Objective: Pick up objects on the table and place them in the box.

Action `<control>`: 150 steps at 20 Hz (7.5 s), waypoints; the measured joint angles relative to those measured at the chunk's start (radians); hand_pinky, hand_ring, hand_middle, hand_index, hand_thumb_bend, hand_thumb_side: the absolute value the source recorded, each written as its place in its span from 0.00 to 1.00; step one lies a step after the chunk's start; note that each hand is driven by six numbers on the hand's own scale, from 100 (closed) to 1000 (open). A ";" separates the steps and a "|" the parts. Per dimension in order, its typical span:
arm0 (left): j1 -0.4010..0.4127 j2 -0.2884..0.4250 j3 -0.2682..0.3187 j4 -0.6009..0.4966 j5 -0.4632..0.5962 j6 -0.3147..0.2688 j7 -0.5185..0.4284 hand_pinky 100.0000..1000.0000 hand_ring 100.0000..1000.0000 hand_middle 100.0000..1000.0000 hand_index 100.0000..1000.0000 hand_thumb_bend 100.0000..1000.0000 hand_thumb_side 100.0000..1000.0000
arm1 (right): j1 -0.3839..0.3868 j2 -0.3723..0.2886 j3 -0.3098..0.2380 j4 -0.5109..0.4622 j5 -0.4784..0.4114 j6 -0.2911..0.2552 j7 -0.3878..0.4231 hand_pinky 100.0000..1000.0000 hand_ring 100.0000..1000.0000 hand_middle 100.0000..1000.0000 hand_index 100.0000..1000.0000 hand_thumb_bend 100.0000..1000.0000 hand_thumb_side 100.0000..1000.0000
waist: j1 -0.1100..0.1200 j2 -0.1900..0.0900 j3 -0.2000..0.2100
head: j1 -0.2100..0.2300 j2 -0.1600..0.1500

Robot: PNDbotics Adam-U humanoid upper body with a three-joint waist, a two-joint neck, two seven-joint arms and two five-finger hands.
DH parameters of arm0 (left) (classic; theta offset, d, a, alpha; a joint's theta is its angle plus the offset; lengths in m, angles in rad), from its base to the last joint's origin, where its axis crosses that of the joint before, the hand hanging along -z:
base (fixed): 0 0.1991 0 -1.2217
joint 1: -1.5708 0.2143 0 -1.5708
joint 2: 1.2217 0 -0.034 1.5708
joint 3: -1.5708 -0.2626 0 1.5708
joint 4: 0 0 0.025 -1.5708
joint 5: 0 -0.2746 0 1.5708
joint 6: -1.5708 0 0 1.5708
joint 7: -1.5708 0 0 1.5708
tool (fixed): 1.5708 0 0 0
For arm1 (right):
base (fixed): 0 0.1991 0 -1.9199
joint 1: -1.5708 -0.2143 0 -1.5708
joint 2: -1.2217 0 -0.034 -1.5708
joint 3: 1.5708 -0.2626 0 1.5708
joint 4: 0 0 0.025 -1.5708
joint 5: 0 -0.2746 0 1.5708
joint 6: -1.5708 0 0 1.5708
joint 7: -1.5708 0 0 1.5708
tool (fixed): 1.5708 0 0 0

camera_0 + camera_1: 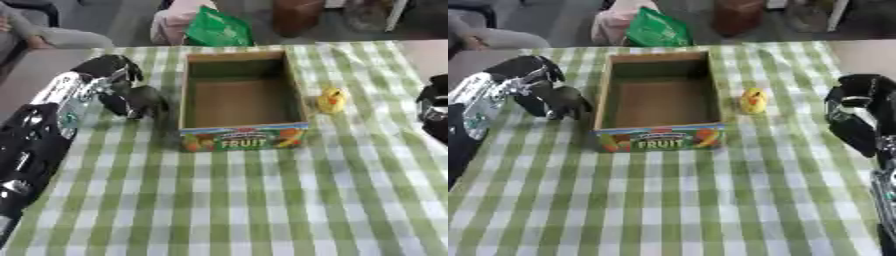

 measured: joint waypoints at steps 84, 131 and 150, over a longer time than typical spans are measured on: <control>0.381 -0.161 0.116 -0.722 0.473 0.074 0.316 0.67 0.56 0.52 0.71 0.76 0.07 | -0.234 -0.187 0.110 0.211 0.061 -0.037 0.107 0.61 0.64 0.54 0.71 0.16 0.00 | -0.011 -0.006 0.019 | -0.026 -0.016; 0.510 -0.132 0.179 -0.832 0.985 0.125 0.342 0.67 0.55 0.50 0.71 0.75 0.07 | -0.469 -0.053 0.184 0.772 0.391 -0.135 0.186 0.62 0.65 0.57 0.67 0.31 0.00 | -0.011 0.006 0.073 | -0.054 -0.024; 0.518 -0.132 0.179 -0.826 0.986 0.125 0.339 0.68 0.55 0.50 0.71 0.73 0.07 | -0.465 -0.053 0.175 0.766 0.473 -0.100 0.098 0.55 0.52 0.28 0.33 0.00 0.00 | -0.008 0.006 0.069 | -0.054 -0.024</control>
